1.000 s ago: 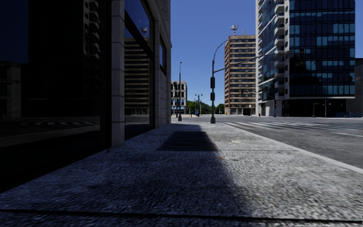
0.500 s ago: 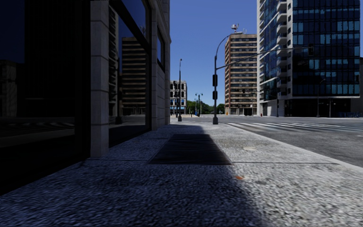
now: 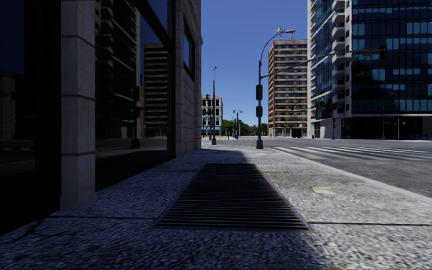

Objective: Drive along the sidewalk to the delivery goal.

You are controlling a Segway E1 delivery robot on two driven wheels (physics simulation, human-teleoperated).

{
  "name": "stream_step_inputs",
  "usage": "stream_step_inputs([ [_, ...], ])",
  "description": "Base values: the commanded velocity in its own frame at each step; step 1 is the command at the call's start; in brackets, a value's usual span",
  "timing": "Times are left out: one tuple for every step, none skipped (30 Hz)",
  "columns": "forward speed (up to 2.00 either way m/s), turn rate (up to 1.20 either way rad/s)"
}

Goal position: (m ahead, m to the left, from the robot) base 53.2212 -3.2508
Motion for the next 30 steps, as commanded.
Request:
stream_step_inputs([
  [2.0, 0.0],
  [2.0, 0.0],
  [2.0, 0.0],
  [2.0, 0.0],
  [2.0, 0.0],
  [2.0, 0.0],
  [2.0, 0.0],
  [2.0, 0.0],
  [2.0, 0.0],
  [2.0, 0.0],
  [2.0, 0.0],
  [2.0, 0.0],
  [2.0, 0.0],
  [2.0, 0.0],
  [2.0, 0.0],
  [2.0, 0.0],
  [2.0, 0.0],
  [2.0, 0.0],
  [2.0, 0.0],
  [2.0, -0.27],
  [2.0, -0.75],
  [2.0, -1.2],
  [2.0, -1.2],
  [2.0, -1.2],
  [2.0, -1.2],
  [2.0, -0.29],
  [2.0, 0.0],
  [2.0, 0.0],
  [2.0, 0.0],
  [2.0, 0.0],
])
